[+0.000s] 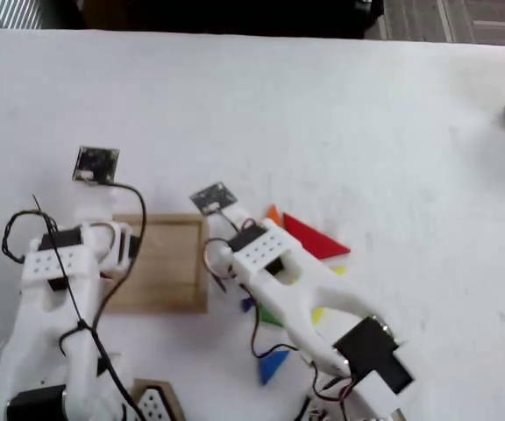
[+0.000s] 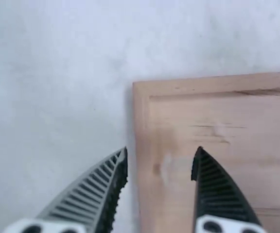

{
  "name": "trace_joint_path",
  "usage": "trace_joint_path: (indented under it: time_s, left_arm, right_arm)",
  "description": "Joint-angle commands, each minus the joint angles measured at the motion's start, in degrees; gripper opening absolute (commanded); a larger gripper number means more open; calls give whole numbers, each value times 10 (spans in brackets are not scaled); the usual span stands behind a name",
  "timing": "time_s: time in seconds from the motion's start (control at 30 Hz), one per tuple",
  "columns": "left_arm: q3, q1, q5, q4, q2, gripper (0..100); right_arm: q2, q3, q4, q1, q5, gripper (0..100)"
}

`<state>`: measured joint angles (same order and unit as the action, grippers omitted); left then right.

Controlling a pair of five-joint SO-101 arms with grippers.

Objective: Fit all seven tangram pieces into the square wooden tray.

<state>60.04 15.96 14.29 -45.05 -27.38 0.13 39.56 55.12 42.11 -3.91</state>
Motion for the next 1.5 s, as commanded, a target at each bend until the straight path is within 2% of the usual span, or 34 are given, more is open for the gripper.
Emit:
trace_joint_path:
  time_s: [0.0, 0.17, 0.5, 0.63, 0.73, 1.03, 1.1, 1.47]
  left_arm:
    - [-6, -5, 7, 12, -19, 229]
    - [-6, -5, 7, 12, -19, 229]
    - [-6, -5, 8, 11, -19, 229]
    - [-6, -5, 8, 11, -19, 229]
    - [-6, -5, 8, 11, -19, 229]
    - [-6, -5, 8, 10, -19, 229]
    - [-5, -3, 8, 9, -19, 229]
    - [-5, -4, 8, 9, -19, 229]
  right_arm:
    - [2, -21, 4, 4, -4, 225]
    - [3, -28, 5, 4, -4, 145]
    - [1, -33, 7, 2, -3, 142]
    - [-22, -46, 43, 1, 3, 145]
    - [-49, -45, 58, 2, 31, 146]
    - [-57, -25, 85, 21, 60, 313]
    - [-55, -21, 93, 23, 85, 300]
    - [-55, 33, 42, 26, 108, 211]
